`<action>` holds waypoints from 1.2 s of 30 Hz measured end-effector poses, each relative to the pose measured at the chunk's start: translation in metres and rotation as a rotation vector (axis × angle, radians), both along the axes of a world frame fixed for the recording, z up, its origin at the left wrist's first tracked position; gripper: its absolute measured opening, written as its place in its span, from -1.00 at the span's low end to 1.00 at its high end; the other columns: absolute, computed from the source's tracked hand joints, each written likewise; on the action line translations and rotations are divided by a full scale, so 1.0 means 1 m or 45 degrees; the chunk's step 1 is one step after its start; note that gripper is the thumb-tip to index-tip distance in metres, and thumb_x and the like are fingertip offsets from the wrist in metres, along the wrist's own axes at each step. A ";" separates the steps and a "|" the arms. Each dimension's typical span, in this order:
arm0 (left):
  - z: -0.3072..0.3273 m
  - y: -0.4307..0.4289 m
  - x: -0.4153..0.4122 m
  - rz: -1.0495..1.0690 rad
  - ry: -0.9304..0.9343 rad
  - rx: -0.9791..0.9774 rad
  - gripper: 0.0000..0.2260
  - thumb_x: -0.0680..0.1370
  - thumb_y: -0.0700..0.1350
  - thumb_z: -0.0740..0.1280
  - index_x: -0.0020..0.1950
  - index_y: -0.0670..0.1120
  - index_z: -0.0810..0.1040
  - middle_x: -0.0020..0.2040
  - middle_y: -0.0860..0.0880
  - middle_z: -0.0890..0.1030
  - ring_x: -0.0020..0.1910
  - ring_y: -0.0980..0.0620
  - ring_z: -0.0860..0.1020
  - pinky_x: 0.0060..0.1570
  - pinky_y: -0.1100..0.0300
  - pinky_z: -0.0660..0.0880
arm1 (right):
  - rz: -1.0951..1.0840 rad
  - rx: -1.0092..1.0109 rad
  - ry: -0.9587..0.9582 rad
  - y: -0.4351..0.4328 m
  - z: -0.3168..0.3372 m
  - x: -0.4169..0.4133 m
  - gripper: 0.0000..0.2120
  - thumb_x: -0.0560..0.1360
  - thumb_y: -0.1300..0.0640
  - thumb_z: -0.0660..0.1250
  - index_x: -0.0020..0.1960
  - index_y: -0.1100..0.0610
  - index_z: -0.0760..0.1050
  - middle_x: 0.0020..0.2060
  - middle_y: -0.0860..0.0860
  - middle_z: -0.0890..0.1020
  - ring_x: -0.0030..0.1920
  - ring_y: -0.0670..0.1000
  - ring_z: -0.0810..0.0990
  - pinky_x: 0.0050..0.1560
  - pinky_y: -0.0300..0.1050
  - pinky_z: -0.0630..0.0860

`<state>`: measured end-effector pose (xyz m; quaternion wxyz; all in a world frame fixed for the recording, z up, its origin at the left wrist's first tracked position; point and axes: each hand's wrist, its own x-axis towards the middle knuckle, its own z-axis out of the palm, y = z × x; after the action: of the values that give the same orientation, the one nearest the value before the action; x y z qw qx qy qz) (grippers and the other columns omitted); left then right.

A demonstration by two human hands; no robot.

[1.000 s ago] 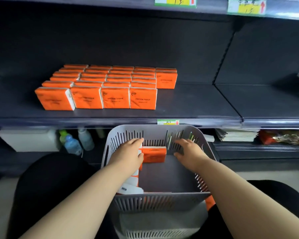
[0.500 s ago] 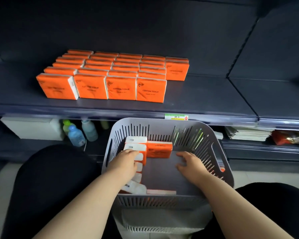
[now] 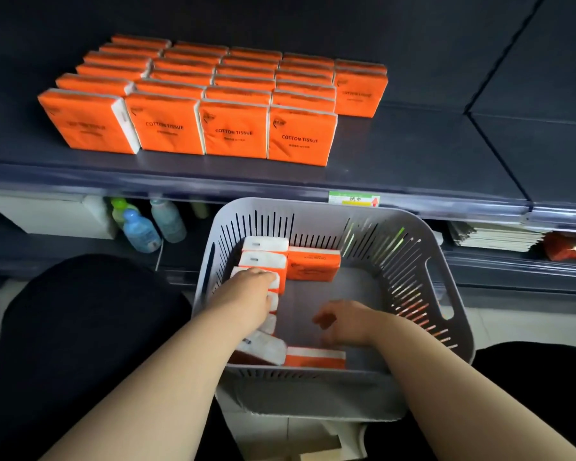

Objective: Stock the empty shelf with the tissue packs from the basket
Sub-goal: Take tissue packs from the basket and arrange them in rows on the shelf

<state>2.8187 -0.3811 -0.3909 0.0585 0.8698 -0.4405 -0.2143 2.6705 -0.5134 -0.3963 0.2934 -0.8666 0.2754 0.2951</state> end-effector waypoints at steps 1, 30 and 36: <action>-0.001 -0.002 0.000 -0.006 0.005 0.002 -0.65 0.55 -0.08 0.21 0.35 0.09 0.39 0.36 0.03 0.41 0.26 -0.04 0.43 0.19 0.03 0.43 | 0.041 0.028 0.073 0.001 -0.003 -0.001 -0.46 0.41 0.01 0.44 0.35 0.05 0.41 0.23 -0.01 0.54 0.21 -0.01 0.51 0.22 -0.19 0.42; -0.003 -0.014 -0.007 -0.058 -0.002 0.131 -0.68 0.57 -0.10 0.20 0.32 0.07 0.40 0.33 0.00 0.41 0.22 -0.05 0.43 0.14 0.06 0.44 | -0.064 -0.113 0.183 -0.035 -0.019 -0.025 -0.58 0.48 0.06 0.28 0.34 0.05 0.40 0.25 0.10 0.52 0.22 0.07 0.52 0.23 -0.14 0.44; -0.009 -0.012 -0.007 -0.109 0.044 0.104 -0.69 0.55 -0.08 0.23 0.29 0.07 0.43 0.29 0.02 0.43 0.17 -0.06 0.47 0.10 0.08 0.46 | 0.090 -0.088 0.259 -0.025 -0.024 -0.017 -0.44 0.41 0.01 0.40 0.36 0.05 0.34 0.27 0.07 0.49 0.22 0.07 0.50 0.21 -0.10 0.46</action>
<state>2.8117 -0.3930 -0.3999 0.0214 0.8481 -0.4670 -0.2495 2.6537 -0.5385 -0.4199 0.2233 -0.8509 0.2831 0.3820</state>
